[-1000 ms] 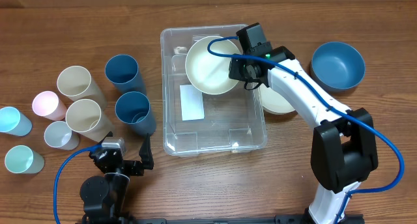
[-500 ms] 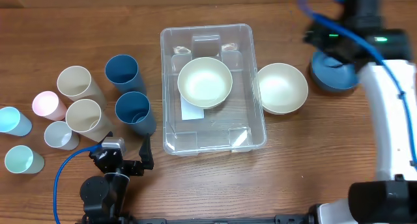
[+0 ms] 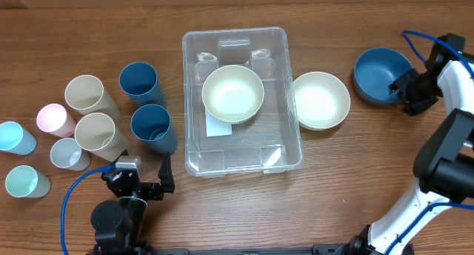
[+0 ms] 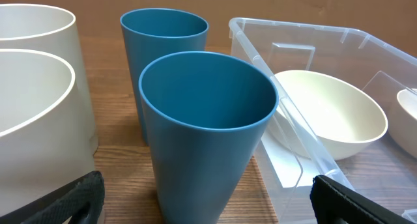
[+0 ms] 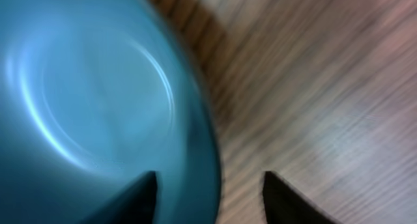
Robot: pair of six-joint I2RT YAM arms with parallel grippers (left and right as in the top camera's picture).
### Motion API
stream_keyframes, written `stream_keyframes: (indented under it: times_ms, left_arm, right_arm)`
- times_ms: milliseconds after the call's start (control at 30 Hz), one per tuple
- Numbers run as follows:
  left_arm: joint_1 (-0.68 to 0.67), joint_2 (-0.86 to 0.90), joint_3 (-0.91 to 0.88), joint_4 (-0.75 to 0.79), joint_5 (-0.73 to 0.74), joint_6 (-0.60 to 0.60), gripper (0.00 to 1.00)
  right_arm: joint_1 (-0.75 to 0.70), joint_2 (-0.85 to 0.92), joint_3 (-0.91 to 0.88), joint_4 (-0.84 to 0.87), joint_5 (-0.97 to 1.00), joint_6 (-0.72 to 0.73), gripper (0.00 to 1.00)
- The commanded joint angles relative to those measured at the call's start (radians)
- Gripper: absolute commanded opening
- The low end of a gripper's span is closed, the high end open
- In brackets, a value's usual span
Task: Pack container
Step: 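Move the right gripper to the dark-blue bowl and grasp its rim, then place the dark-blue bowl into the cream bowl inside the bin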
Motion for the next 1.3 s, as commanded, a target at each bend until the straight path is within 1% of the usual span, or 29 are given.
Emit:
stream_keyframes:
  times_ms: [0,67,100,167,233,267,333,400,433,467,533,567,600,633,700,767,833,900,933,967,1000,1033,1067,1133,1167,1200,1233,1267]
  left_arm:
    - [-0.002,-0.01,-0.005,0.006,0.012,0.015,1.0]
    - [-0.002,-0.01,-0.005,0.006,0.012,0.015,1.0]
    - [-0.002,-0.01,-0.005,0.006,0.012,0.015,1.0]
    - [-0.002,-0.01,-0.005,0.006,0.012,0.015,1.0]
    - [-0.002,-0.01,-0.005,0.006,0.012,0.015,1.0]
    - [-0.002,-0.01,-0.005,0.006,0.012,0.015,1.0]
    - [-0.002,-0.01,-0.005,0.006,0.012,0.015,1.0]
    - [-0.002,-0.01,-0.005,0.006,0.012,0.015,1.0]
    - [-0.002,-0.01,-0.005,0.006,0.012,0.015,1.0]
    - [-0.002,-0.01,-0.005,0.006,0.012,0.015,1.0]
    - [-0.002,-0.01,-0.005,0.006,0.012,0.014,1.0]
    - [-0.002,-0.01,-0.005,0.006,0.012,0.015,1.0]
    - [-0.002,-0.01,-0.005,0.006,0.012,0.015,1.0]
    - [-0.002,-0.01,-0.005,0.006,0.012,0.015,1.0]
    - [-0.002,-0.01,-0.005,0.006,0.012,0.015,1.0]
    - [-0.002,-0.01,-0.005,0.006,0.012,0.015,1.0]
    - [-0.002,-0.01,-0.005,0.006,0.012,0.015,1.0]
    - [-0.002,-0.01,-0.005,0.006,0.012,0.015,1.0]
    - [-0.002,-0.01,-0.005,0.006,0.012,0.014,1.0]
    - [-0.002,-0.01,-0.005,0.006,0.012,0.015,1.0]
    - [-0.002,-0.01,-0.005,0.006,0.012,0.015,1.0]
    - [-0.002,-0.01,-0.005,0.006,0.012,0.015,1.0]
    - [-0.002,-0.01,-0.005,0.006,0.012,0.014,1.0]
    - [-0.002,-0.01,-0.005,0.006,0.012,0.015,1.0]
    - [-0.002,-0.01,-0.005,0.006,0.012,0.015,1.0]
    - [-0.002,-0.01,-0.005,0.006,0.012,0.015,1.0]
    - [-0.002,-0.01,-0.005,0.006,0.012,0.015,1.0]
    - [-0.002,-0.01,-0.005,0.006,0.012,0.015,1.0]
  right_arm:
    - [0.004,0.011,-0.003,0.029,-0.028,0.002,0.29]
    - [0.004,0.012,-0.003,0.033,-0.028,0.002,0.18]
    - [0.004,0.012,-0.003,0.027,-0.027,0.002,0.05]
    - [0.004,0.01,-0.003,-0.002,-0.005,0.002,0.04]
    - [0.003,-0.02,0.0,-0.05,0.073,0.002,0.04]
    - [0.005,-0.066,0.0,-0.067,0.106,0.002,0.04]
    - [0.034,-0.215,0.001,-0.072,0.115,0.01,0.04]
    - [0.121,-0.415,0.018,-0.073,0.103,0.024,0.04]
    - [0.194,-0.501,0.019,-0.07,0.1,0.024,0.04]
    - [0.248,-0.545,0.019,-0.07,0.1,0.024,0.04]
    - [0.457,-0.61,0.019,-0.076,0.1,0.024,0.04]
    - [0.564,-0.608,0.018,-0.077,0.1,0.024,0.04]
    - [0.626,-0.598,0.017,-0.076,0.101,0.024,0.04]
    - [0.75,-0.552,0.017,-0.055,0.104,0.025,0.04]
    - [0.84,-0.48,0.017,-0.027,0.104,0.026,0.04]
    - [0.897,-0.365,0.017,0.006,0.131,0.028,0.04]
    - [0.907,-0.246,0.017,0.039,0.13,0.028,0.04]
    - [0.907,-0.177,0.017,0.039,0.13,0.028,0.04]
    - [0.904,-0.151,0.017,0.045,0.13,0.028,0.07]
    - [0.903,-0.147,0.017,0.055,0.134,0.023,0.3]
    - [0.903,-0.154,0.019,0.065,0.134,-0.003,0.46]
    - [0.903,-0.167,0.02,0.067,0.133,-0.024,0.51]
    - [0.903,-0.186,0.021,0.051,0.133,-0.03,0.52]
    - [0.904,-0.262,0.022,0.0,0.114,-0.029,0.52]
    - [0.906,-0.292,0.022,-0.017,0.069,-0.03,0.52]
    - [0.908,-0.302,0.022,-0.038,0.032,-0.033,0.48]
    - [0.91,-0.302,0.021,-0.063,0.001,-0.033,0.41]
    - [0.917,-0.3,0.005,-0.082,-0.032,-0.033,0.26]
